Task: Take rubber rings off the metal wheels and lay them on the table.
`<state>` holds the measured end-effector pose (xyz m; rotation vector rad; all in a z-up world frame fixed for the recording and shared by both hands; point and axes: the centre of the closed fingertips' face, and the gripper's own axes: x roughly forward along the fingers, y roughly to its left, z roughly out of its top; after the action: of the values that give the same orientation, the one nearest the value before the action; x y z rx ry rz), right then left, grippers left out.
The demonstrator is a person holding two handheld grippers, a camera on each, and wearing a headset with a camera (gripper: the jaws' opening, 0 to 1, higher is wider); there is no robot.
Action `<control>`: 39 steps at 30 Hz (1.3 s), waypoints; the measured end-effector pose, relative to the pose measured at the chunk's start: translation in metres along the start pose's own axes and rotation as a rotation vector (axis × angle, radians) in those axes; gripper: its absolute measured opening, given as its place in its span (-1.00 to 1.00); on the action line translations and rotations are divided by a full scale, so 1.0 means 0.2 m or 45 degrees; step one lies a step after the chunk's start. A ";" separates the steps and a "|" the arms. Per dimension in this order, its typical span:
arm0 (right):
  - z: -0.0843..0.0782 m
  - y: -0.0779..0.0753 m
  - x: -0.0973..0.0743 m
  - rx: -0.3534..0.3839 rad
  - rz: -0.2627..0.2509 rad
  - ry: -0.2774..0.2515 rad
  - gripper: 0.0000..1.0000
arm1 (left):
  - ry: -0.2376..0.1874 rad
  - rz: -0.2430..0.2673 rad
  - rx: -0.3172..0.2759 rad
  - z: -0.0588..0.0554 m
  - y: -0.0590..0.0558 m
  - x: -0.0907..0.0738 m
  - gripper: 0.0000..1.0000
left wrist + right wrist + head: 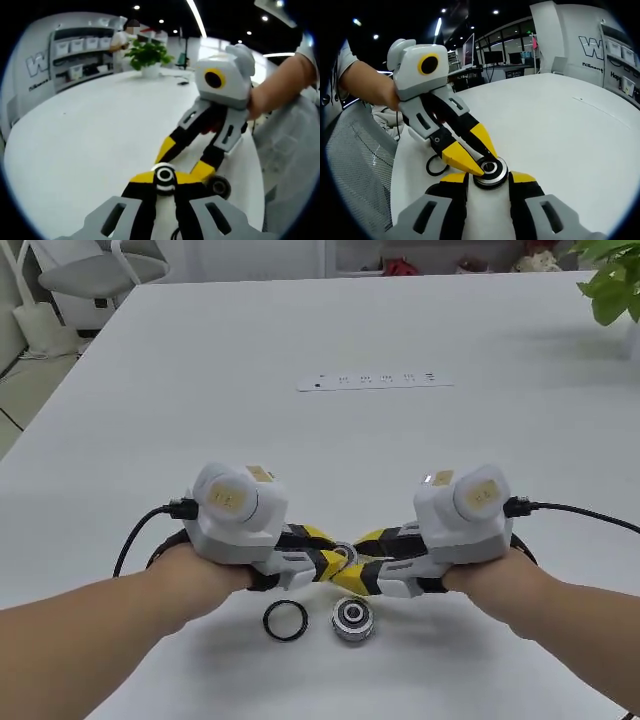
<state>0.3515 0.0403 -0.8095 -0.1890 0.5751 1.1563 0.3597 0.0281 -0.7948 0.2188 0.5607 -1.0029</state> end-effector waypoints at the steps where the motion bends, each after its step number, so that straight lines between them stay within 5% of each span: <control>1: 0.00 0.00 0.01 -0.003 -0.002 0.001 -0.37 | -0.001 0.001 0.001 0.00 0.00 0.00 -0.75; 39: -0.06 -0.03 -0.08 0.017 0.010 0.035 -0.86 | -0.011 0.010 -0.023 0.00 0.00 0.00 -0.76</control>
<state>0.3489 0.0201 -0.8125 -0.1918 0.6080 1.1588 0.3591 0.0286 -0.7949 0.2002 0.5609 -0.9905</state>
